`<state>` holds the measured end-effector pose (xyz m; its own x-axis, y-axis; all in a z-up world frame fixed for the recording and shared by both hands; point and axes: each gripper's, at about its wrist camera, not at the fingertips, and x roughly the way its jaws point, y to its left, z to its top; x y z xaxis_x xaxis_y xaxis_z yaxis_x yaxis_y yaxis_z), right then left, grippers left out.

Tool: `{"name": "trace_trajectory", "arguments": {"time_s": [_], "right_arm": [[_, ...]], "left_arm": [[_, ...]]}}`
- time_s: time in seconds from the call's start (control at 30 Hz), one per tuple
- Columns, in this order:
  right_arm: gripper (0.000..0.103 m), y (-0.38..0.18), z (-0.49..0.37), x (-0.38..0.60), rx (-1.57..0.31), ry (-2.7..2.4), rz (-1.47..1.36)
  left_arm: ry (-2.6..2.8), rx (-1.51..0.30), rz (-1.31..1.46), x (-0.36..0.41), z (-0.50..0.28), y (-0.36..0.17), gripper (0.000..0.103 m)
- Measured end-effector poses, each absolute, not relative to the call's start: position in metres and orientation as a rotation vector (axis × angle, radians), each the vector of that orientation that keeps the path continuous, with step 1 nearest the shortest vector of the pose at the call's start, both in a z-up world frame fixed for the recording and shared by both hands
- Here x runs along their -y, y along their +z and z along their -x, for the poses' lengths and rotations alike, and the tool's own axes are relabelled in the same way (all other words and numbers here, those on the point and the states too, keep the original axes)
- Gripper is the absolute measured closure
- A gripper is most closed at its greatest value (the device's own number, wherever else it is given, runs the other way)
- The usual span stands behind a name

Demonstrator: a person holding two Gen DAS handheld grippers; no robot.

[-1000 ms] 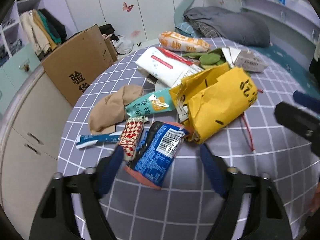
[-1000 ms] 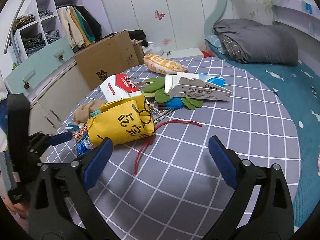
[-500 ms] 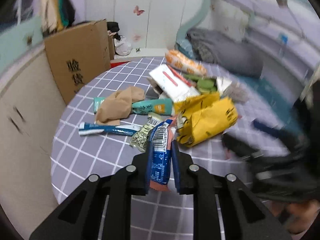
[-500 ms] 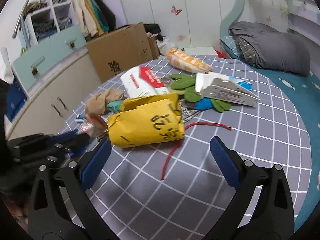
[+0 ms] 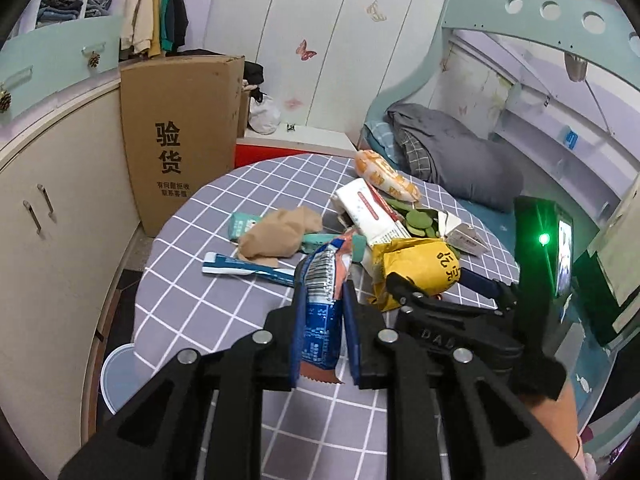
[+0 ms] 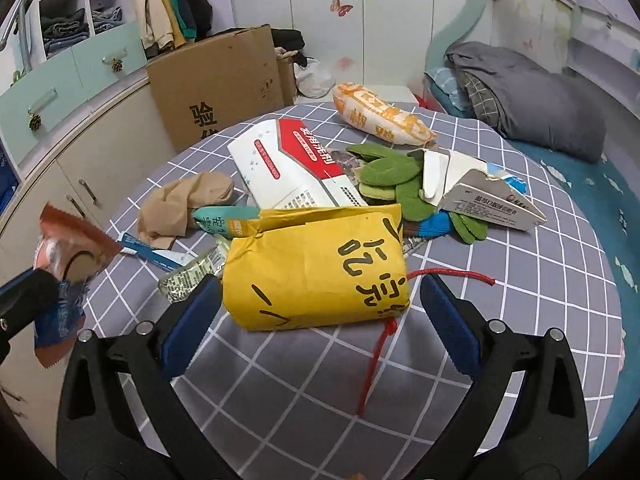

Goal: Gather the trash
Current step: 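Grasp the yellow paper bag with the right tool, then carry the yellow bag and blue wrapper over the bin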

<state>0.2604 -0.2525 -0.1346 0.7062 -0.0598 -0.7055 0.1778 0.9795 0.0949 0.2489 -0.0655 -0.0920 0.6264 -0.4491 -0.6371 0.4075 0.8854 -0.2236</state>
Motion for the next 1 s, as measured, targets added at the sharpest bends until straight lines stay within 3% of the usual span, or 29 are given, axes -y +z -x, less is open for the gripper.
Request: {"name": "trace_trajectory", "arguments": {"time_s": [0.4, 0.43, 0.8, 1.0], "right_arm": [[0.007, -0.149, -0.27, 0.24, -0.815, -0.178, -0.139], [0.015, -0.147, -0.267, 0.243, -0.791, -0.177, -0.163], [0.015, -0.082, -0.235, 0.202, -0.601, -0.089, -0.136], [0.015, -0.066, -0.255, 0.119, -0.642, 0.18, -0.102]], "left_arm": [[-0.472, -0.763, 0.104, 0.025, -0.256, -0.105, 0.086], [-0.47, -0.761, 0.104, 0.021, -0.256, -0.105, 0.086], [-0.4, -0.727, 0.185, -0.041, -0.263, -0.107, 0.086], [-0.293, -0.729, 0.237, -0.097, -0.27, -0.118, 0.086]]}}
